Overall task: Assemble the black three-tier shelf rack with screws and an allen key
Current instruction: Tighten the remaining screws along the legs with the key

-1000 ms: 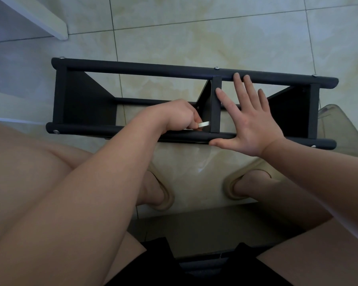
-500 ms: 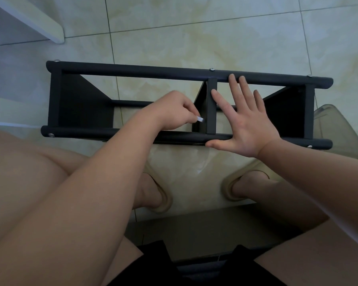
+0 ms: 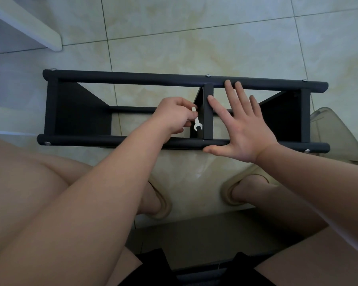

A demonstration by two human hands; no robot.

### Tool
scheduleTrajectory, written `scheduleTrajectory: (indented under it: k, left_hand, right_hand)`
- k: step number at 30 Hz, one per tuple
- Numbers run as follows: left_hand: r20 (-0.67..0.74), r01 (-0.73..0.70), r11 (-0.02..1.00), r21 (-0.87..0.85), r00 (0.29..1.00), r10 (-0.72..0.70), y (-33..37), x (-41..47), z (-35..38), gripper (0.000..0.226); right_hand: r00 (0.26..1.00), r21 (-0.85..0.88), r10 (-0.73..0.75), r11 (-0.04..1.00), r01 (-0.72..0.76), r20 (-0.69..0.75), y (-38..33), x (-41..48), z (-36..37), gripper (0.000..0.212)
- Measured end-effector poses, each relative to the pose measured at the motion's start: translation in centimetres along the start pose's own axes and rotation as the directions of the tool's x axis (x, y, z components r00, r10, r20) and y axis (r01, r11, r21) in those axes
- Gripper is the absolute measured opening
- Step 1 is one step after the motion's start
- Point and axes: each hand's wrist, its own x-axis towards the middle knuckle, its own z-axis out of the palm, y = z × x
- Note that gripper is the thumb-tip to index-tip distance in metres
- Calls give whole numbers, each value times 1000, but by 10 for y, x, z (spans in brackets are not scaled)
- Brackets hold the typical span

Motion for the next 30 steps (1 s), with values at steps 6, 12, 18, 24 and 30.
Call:
scheduleTrajectory:
  k: [6, 12, 18, 24, 30]
  left_hand:
    - [-57, 12, 998, -59, 998, -16, 0, 0, 1, 4]
    - [-34, 26, 996, -85, 999, -29, 0, 2, 0, 7]
    - [1, 9, 998, -55, 1000, -9, -2, 2, 1, 7]
    - [17, -7, 1000, 19, 1000, 7, -2, 2, 3, 8]
    - [12, 11, 999, 38, 1000, -12, -2, 3, 4, 8]
  right_hand:
    - [1000, 2, -10, 1000, 10, -12, 0, 0, 1, 113]
    - [1000, 9, -8, 1000, 8, -11, 0, 0, 0, 114]
    - [1000, 11, -5, 1000, 5, -1, -1, -1, -1, 114]
    - [1000, 7, -6, 1000, 6, 4, -1, 0, -1, 114]
    - [1000, 4, -5, 1000, 5, 6, 0, 0, -1, 114]
